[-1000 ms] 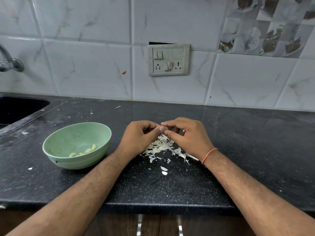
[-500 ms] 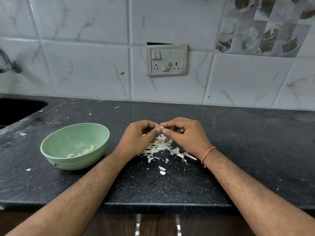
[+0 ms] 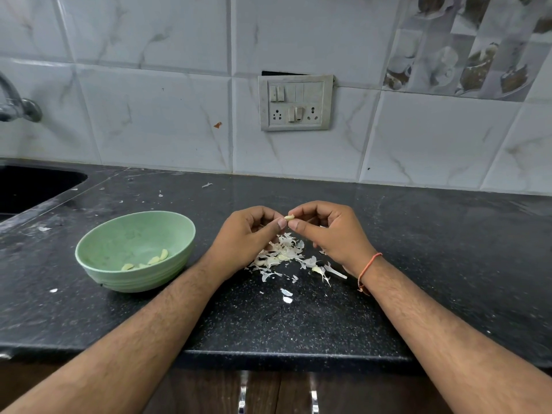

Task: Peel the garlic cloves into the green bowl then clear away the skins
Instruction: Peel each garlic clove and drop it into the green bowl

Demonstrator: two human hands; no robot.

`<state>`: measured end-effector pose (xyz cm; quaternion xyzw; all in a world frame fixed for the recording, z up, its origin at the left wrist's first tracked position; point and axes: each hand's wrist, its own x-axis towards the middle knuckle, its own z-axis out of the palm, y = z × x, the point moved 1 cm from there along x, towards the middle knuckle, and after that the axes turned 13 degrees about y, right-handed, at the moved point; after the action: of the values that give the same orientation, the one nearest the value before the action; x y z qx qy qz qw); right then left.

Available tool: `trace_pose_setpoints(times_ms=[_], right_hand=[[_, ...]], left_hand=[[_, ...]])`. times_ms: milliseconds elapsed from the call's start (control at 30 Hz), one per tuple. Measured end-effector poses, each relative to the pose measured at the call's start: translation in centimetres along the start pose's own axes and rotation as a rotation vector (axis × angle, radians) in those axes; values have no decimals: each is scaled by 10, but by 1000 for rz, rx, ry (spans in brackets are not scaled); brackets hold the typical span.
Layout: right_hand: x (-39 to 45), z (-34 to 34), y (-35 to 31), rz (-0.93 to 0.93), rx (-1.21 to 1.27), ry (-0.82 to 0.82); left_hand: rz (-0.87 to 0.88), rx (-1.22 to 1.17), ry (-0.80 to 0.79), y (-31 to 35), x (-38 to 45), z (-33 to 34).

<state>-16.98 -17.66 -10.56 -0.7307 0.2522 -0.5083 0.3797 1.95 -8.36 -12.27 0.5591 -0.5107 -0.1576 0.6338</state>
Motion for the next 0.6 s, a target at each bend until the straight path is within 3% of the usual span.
trace_pose_setpoints(times_ms=[367,600], right_hand=[[-3,-1,1,48,-143,-9],[-1,-2,0,263,75,-41]], left_hand=[[108,141,86,-1,-1,-2],[72,111,60,0,-1,-1]])
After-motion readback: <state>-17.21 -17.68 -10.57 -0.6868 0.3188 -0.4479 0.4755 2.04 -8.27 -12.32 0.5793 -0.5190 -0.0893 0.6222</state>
